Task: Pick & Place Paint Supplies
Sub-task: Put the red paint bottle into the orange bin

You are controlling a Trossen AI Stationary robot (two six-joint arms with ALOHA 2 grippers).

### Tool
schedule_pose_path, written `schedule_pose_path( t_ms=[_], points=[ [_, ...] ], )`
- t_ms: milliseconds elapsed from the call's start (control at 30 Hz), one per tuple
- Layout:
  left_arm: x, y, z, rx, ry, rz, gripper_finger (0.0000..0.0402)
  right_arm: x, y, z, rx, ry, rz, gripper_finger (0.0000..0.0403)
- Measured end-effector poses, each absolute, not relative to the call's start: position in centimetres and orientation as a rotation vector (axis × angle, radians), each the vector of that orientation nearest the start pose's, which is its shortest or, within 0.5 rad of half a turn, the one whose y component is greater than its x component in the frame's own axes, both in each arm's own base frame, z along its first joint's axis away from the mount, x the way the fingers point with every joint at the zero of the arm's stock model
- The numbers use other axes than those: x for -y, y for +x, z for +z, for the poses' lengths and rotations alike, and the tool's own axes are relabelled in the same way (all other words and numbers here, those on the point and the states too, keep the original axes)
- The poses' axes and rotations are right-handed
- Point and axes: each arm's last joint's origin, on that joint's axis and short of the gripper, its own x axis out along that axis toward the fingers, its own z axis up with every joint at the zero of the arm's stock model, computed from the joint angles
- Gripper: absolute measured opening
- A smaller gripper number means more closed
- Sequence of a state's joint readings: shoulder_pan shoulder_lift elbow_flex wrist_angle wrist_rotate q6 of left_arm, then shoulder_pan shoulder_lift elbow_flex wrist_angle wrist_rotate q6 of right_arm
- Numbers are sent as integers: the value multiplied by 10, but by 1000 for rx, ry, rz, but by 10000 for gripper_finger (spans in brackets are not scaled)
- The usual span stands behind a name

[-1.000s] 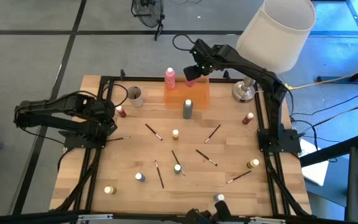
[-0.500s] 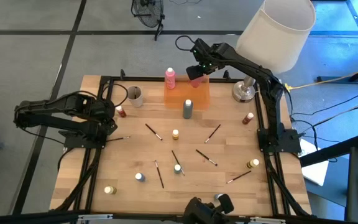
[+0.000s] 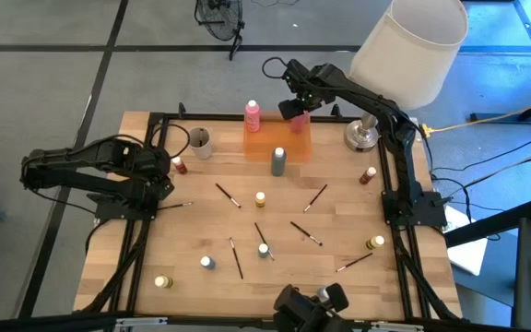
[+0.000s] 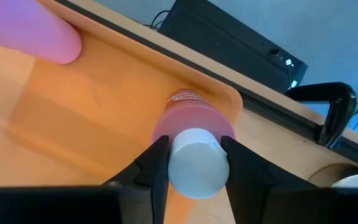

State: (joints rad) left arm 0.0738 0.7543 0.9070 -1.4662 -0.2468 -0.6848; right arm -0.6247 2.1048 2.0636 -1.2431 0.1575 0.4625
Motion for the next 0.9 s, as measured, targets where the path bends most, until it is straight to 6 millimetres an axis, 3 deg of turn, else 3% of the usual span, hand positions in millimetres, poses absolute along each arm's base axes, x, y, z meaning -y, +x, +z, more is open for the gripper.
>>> schedule_pose_path(
  t_ms=[900],
  points=[
    [-13, 83, 288, -1174, -451, 692, 251, 264, 337, 288, -1111, 684, -1007, 122]
  ],
)
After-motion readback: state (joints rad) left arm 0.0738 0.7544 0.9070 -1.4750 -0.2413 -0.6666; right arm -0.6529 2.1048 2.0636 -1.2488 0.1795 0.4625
